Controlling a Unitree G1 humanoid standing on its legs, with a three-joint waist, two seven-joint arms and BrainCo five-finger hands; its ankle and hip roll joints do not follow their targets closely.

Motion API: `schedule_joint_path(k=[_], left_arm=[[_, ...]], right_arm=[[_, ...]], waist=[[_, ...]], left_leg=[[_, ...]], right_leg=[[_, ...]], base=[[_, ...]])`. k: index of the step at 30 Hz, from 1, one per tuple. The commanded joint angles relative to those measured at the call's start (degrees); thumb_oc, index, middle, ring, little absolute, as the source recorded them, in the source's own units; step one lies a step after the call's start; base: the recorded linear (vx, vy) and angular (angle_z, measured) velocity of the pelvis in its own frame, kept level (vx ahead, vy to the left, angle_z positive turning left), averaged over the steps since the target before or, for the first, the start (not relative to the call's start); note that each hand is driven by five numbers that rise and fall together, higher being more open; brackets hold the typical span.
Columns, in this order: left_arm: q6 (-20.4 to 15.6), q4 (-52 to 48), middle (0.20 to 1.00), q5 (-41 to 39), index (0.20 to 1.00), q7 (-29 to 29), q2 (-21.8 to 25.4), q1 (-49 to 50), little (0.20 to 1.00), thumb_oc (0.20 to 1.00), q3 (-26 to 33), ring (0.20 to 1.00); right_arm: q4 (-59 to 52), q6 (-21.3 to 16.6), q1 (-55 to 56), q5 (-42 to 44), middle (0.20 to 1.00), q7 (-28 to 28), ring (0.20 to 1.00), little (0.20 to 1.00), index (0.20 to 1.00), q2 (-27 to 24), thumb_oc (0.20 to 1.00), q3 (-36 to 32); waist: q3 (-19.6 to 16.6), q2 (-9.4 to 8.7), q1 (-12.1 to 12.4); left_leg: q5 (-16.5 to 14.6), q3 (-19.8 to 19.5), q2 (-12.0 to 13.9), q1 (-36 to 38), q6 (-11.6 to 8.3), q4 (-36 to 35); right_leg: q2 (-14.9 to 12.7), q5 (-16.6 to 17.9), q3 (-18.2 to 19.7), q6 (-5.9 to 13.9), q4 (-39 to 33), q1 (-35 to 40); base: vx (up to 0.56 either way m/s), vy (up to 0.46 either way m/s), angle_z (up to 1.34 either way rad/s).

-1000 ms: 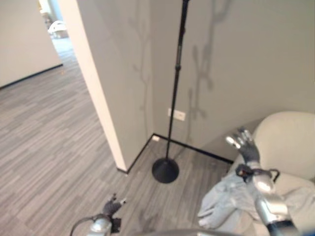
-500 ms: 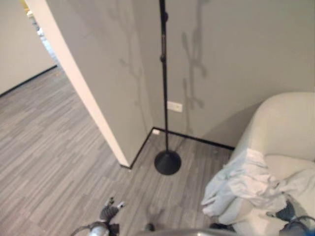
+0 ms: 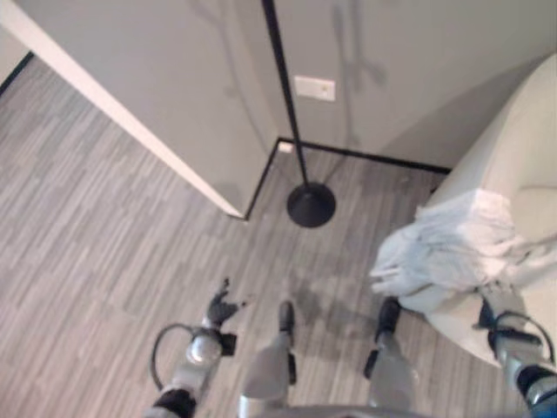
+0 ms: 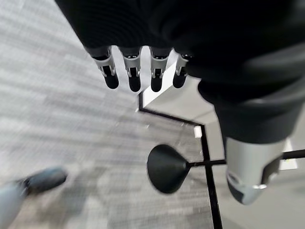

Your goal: Hang the clothes on the sofa on the clothes rack.

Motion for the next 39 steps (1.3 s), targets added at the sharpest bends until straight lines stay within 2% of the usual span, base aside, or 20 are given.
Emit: schedule_joint_path(k=[1,7,11,15,16,22,23,24,25,29,32,37,38,39], left_arm=[[-2.7,0.4,1.0,8.0,1.0,5.2,3.4,-3.9,1.0,1.0,-4.2,1.0],[-2.2,0.1,1.0,18.0,1.0,10.0,5.1,-6.4,1.0,1.0,-8.1,1.0],[-2.5,-0.3,1.0,19.2,1.0,11.0,5.5,-7.0,1.0,1.0,-8.5,1.0],[-2.4,1.0,1.0,19.4,1.0,11.7,4.8,-8.1,1.0,1.0,-8.8,1.0],[-2.1,1.5,1.0,19.5,1.0,12.6,4.5,-8.4,1.0,1.0,-8.4,1.0],[-1.8,1.1,1.0,19.4,1.0,13.7,4.4,-8.3,1.0,1.0,-7.8,1.0],[-1.4,1.2,1.0,20.7,1.0,15.2,4.4,-8.5,1.0,1.0,-7.8,1.0],[-1.4,1.2,1.0,20.7,1.0,15.2,4.4,-8.5,1.0,1.0,-7.8,1.0],[-0.6,1.2,1.0,23.4,1.0,17.0,4.5,-8.8,1.0,1.0,-8.7,1.0],[1.0,-0.9,1.0,28.9,1.0,21.3,5.4,-8.6,1.0,1.0,-10.3,1.0],[2.4,-3.5,1.0,31.8,1.0,24.4,6.0,-8.1,1.0,1.0,-11.5,1.0],[5.4,-5.9,1.0,37.6,1.0,28.3,7.5,-7.1,1.0,1.0,-14.5,1.0],[5.9,-5.6,1.0,38.1,1.0,28.7,7.5,-7.2,1.0,1.0,-14.7,1.0],[6.4,-5.3,1.0,38.7,1.0,29.2,7.5,-7.4,1.0,1.0,-15.3,1.0]], right_arm=[[0.7,5.4,-3.2,-0.3,1.0,-8.9,1.0,1.0,1.0,-3.8,1.0,1.4],[-0.3,6.9,-2.4,3.1,1.0,-17.4,1.0,1.0,1.0,-5.8,1.0,-2.0],[-1.4,6.9,-1.7,2.6,1.0,-18.0,1.0,1.0,1.0,-5.7,1.0,-1.6],[0.2,6.4,-2.1,3.1,1.0,-17.8,1.0,1.0,1.0,-2.8,1.0,0.5],[0.5,6.0,-2.4,3.8,1.0,-18.1,1.0,1.0,1.0,-0.7,1.0,1.3],[-0.5,4.9,-2.7,4.2,1.0,-18.7,1.0,1.0,1.0,2.1,1.0,3.5],[0.5,4.3,-2.9,5.7,1.0,-19.0,1.0,1.0,1.0,4.4,1.0,3.6],[0.6,4.3,-2.9,5.8,1.0,-19.0,1.0,1.0,1.0,4.4,1.0,3.6],[2.6,4.3,-3.4,7.9,1.0,-19.5,1.0,1.0,1.0,6.0,1.0,3.0],[7.0,5.2,-6.9,11.7,1.0,-20.6,1.0,1.0,1.0,8.2,1.0,2.7],[10.5,4.6,-10.6,18.8,1.0,-21.6,1.0,1.0,1.0,10.6,1.0,-1.2],[13.2,3.1,-12.7,26.5,1.0,-22.3,1.0,1.0,1.0,11.1,1.0,-4.6],[13.6,3.3,-12.7,26.8,0.457,-22.1,0.457,0.457,0.457,11.1,0.457,-4.5],[14.3,3.4,-12.6,27.3,0.247,-21.4,0.247,0.247,0.247,11.2,0.247,-4.5]], waist=[[0.1,-3.13,0.1],[1.1,-2.42,-1.0],[1.8,-2.2,-1.3],[2.9,-1.46,-1.7],[3.4,-1.0,-1.9],[4.6,-0.13,-2.1],[5.4,0.75,-2.3],[5.3,0.73,-2.3],[5.8,1.81,-2.4],[7.0,4.3,-2.2],[8.1,6.46,-1.7],[8.6,9.08,-1.2],[8.6,9.24,-1.1],[8.6,9.43,-1.1]], left_leg=[[-4.2,-3.2,1.9,-1.7,-1.39,5.4],[-2.8,-3.5,3.2,-2.0,-1.98,3.7],[-2.4,-3.3,3.4,-2.1,-2.06,3.0],[-2.0,-3.3,3.3,-2.7,-2.0,2.3],[-1.8,-3.1,3.1,-3.1,-1.96,2.2],[-2.1,-2.7,2.7,-4.2,-1.89,3.1],[-2.2,-2.6,2.3,-5.2,-1.84,3.6],[-2.2,-2.6,2.3,-5.3,-1.84,3.6],[-2.3,-2.4,1.9,-6.6,-1.75,4.0],[-2.5,-1.6,0.6,-10.0,-1.58,5.1],[-2.2,-0.9,-0.4,-12.1,-1.26,5.2],[-1.7,-0.8,-1.7,-14.2,-0.75,4.1],[-1.6,-0.7,-1.9,-14.3,-0.72,3.8],[-1.4,-0.8,-2.0,-14.4,-0.72,3.3]], right_leg=[[-7.2,1.6,1.3,3.42,7.9,-4.8],[-6.3,0.1,1.5,3.17,9.6,-7.0],[-6.1,-0.1,1.8,3.14,10.3,-8.1],[-6.2,-0.3,2.0,3.03,10.9,-9.6],[-6.4,-0.2,2.2,3.03,11.2,-10.5],[-6.6,0.0,3.0,2.95,11.7,-12.1],[-6.7,0.2,3.6,2.98,11.8,-13.4],[-6.7,0.2,3.6,2.98,11.8,-13.5],[-7.0,0.4,4.0,3.02,11.9,-14.8],[-7.5,0.9,5.6,3.09,12.3,-19.1],[-7.9,1.6,6.9,3.23,12.4,-22.4],[-8.4,1.9,7.6,3.42,12.4,-25.5],[-8.5,1.9,7.6,3.42,12.3,-25.7],[-8.5,2.0,7.5,3.45,12.2,-25.9]], base=[[-0.02,-0.078,-0.02],[-0.01,-0.064,0.01],[-0.03,-0.031,-0.01],[-0.02,-0.009,-0.01],[-0.02,0.008,-0.03],[-0.01,0.004,-0.04],[-0.02,0.014,-0.06],[-0.03,0.039,-0.05],[-0.03,0.043,-0.04],[-0.04,0.066,-0.04],[-0.03,0.09,-0.33],[0.01,0.053,-0.04],[0.02,0.042,0.04],[0.01,0.013,0.04]])
